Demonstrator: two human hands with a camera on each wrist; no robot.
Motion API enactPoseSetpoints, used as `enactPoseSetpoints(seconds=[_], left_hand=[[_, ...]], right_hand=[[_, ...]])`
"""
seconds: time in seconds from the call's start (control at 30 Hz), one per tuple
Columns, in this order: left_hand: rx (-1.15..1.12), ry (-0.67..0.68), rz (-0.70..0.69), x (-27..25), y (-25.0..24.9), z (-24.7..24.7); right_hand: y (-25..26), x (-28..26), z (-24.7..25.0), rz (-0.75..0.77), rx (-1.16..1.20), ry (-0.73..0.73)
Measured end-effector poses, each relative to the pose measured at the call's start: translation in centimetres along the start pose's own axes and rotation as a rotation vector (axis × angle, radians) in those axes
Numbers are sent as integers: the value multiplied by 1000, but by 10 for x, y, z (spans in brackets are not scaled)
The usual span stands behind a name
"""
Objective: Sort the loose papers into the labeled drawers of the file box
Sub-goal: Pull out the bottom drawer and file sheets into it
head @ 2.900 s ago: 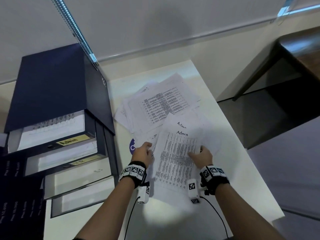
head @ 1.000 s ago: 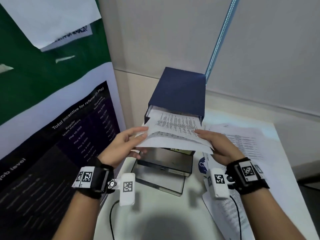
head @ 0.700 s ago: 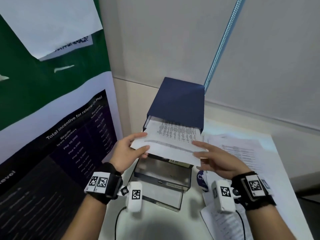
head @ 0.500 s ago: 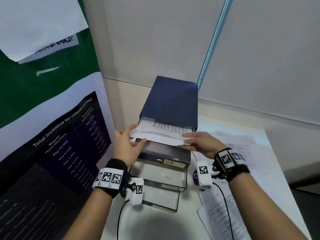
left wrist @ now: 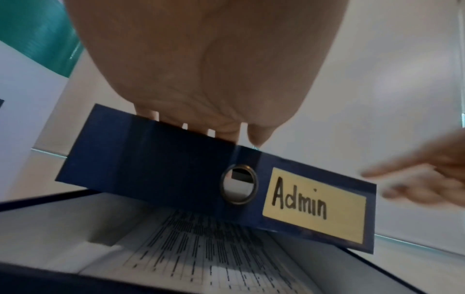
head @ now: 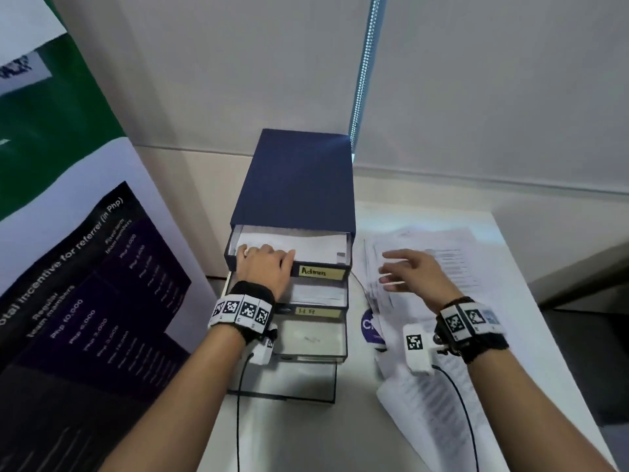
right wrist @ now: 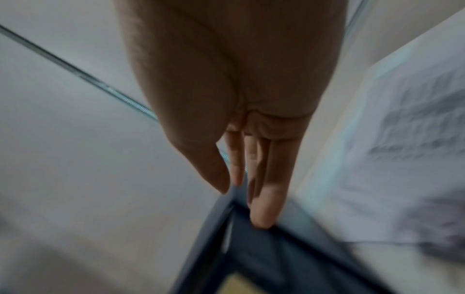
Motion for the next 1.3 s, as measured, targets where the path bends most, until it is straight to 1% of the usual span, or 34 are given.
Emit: enactPoseSetpoints(seconds=[0.03, 0.07, 0.13, 0.17, 0.2, 0.23, 0.27, 0.3, 0.33, 0.37, 0.4, 0.43, 0.47, 0.5, 0.53, 0.57, 0.6, 0.63, 0.67, 0.73, 0.8, 0.83, 0.93, 1.0, 1.07, 1.1, 1.13, 1.2, 1.27, 1.3], left_hand=[[4, -20, 6, 0, -4, 3], [-7, -58, -4, -3, -11, 8], [-83, -178, -90, -14, -37, 20], [-149, -224, -169, -22, -57, 24], [-220, -246, -271, -30, -80, 24], [-276, -240, -382, -39, -106, 19], [-309, -208, -485, -46, -133, 9], [-313, -154, -561, -51, -157, -7], [-290, -73, -601, -52, -179, -29], [-246, 49, -601, -49, -197, -60], [-188, 195, -564, -44, -210, -95], [-131, 365, -500, -40, -217, -135], [-96, 542, -422, -38, -220, -174], [-85, 696, -344, -41, -220, -208], [-79, 800, -277, -45, -219, -235], [-66, 836, -235, -49, -220, -253], [-48, 817, -213, -51, -222, -265], [-44, 773, -198, -52, -224, -274], [-61, 727, -192, -54, -228, -279], [-147, 665, -166, -57, -232, -289], [-306, 604, -110, -58, -234, -289], [-388, 599, -104, -58, -236, -290], [-523, 658, -193, -57, -252, -293], [-635, 644, -201, -57, -257, -292], [-763, 550, -151, -51, -258, -287], [-821, 512, -104, -49, -256, -285], [-882, 502, -57, -47, -255, -285], [-969, 563, -27, -44, -258, -294], [-937, 625, -49, -44, -265, -302], [-912, 629, -45, -44, -269, -305]], right_hand=[[-29, -8, 26, -78, -71, -64], [-57, -18, 50, -184, -215, -117], [-124, -40, 89, -488, -588, -150], [-162, -49, 106, -607, -716, -167], [-201, -56, 116, -700, -798, -149], [-233, -64, 117, -770, -878, -100], [-259, -70, 109, -791, -950, -37], [-274, -74, 99, -755, -1008, -4], [-283, -77, 85, -684, -1037, 5], [-280, -79, 71, -565, -1048, 22], [-272, -82, 58, -467, -1034, 84], [-272, -82, 54, -427, -1018, 155], [-272, -86, 61, -413, -933, 140], [-273, -92, 78, -419, -814, 49], [-274, -103, 101, -452, -747, -96], [-284, -115, 129, -517, -690, -250], [-296, -131, 148, -601, -621, -346], [-303, -145, 158, -659, -567, -389], [-310, -152, 165, -694, -507, -387], [-325, -155, 171, -672, -340, -384], [-332, -156, 174, -618, -153, -415], [-335, -156, 175, -583, -90, -442], [-333, -156, 174, -509, -68, -459], [-333, -159, 175, -490, -34, -459], [-337, -165, 182, -465, 28, -489], [-340, -169, 187, -447, 67, -502], [-344, -172, 192, -436, 80, -510], [-348, -180, 201, -424, 79, -510], [-354, -188, 210, -453, 54, -519], [-356, -192, 215, -482, 29, -537]])
Point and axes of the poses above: each hand's wrist, its own x-axis towards the middle knuckle, its own z-axis out of the back of the hand, y = z × x, the point moved 9 cm from there along x, towards the middle knuckle, and after that the axes turned 15 degrees about y, right-handed, at the moved point
